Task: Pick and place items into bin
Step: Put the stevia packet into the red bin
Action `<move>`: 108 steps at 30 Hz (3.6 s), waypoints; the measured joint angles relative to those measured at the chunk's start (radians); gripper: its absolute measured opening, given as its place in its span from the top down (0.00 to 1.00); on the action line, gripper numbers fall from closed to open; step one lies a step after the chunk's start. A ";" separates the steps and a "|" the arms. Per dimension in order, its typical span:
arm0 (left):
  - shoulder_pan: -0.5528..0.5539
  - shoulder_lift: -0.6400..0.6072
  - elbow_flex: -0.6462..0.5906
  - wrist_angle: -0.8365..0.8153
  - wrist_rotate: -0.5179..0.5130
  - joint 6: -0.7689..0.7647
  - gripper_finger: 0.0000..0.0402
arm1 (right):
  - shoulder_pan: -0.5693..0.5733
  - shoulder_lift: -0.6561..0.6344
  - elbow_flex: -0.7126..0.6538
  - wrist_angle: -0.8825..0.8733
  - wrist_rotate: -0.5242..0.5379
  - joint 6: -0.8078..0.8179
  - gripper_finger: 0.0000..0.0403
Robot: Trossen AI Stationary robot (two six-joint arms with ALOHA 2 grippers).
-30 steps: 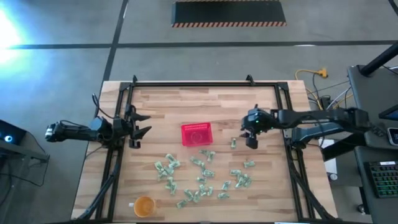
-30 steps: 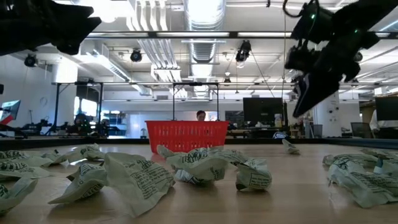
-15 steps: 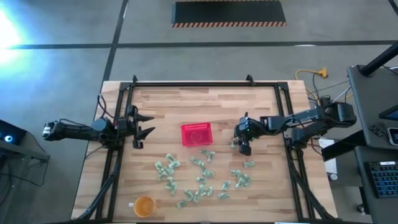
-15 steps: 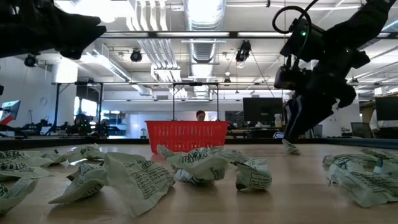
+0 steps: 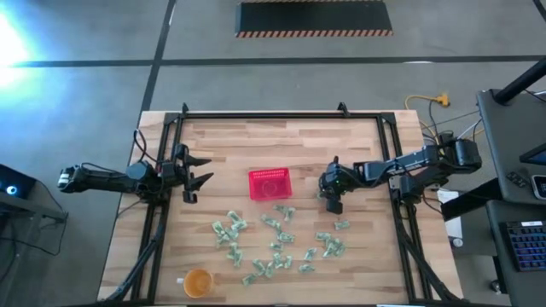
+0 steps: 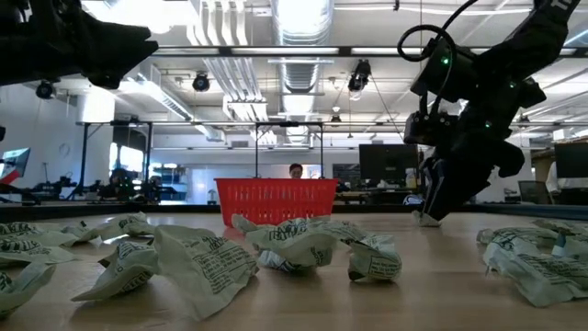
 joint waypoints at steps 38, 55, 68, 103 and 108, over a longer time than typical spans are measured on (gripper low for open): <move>-0.008 0.713 0.419 -0.628 0.143 -0.082 0.54 | 0.020 0.097 0.230 0.420 0.110 -0.404 0.97; -0.083 0.993 0.569 -0.729 0.236 -0.156 0.54 | 0.013 0.277 0.381 0.318 0.110 -0.422 0.86; -0.115 1.043 0.554 -0.759 0.243 -0.193 0.54 | 0.028 0.200 0.370 0.271 0.102 -0.408 0.62; -0.132 0.998 0.582 -0.536 -0.035 -0.019 1.00 | 0.181 0.082 0.320 -0.247 0.099 -0.080 0.82; -0.122 1.040 0.582 -0.337 -0.089 0.112 1.00 | 0.254 0.084 0.306 -0.244 0.099 0.001 0.82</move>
